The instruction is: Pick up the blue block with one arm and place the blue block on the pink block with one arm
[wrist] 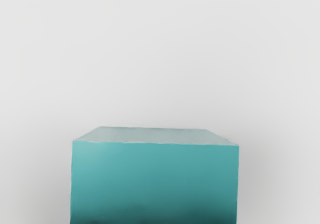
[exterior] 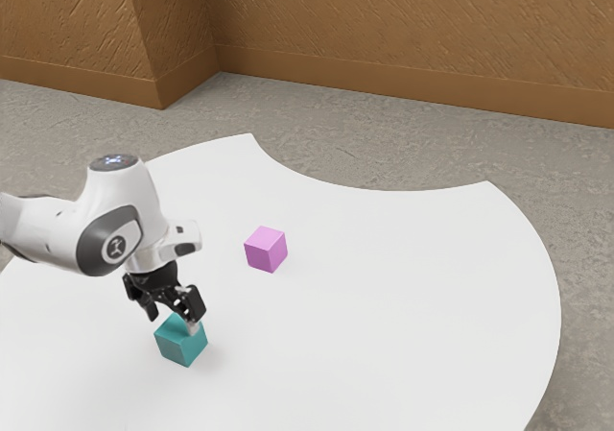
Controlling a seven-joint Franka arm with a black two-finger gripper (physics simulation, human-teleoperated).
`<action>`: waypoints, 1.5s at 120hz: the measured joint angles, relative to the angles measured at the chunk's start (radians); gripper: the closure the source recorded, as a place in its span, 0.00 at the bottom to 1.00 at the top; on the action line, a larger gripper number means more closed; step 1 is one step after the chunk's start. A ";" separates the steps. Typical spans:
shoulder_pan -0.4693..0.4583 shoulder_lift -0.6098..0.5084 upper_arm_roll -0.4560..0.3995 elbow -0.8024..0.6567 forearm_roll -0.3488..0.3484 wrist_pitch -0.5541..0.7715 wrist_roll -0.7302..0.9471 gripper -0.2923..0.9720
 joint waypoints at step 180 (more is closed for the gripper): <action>0.003 0.227 -0.034 0.356 0.085 0.034 -0.007 0.54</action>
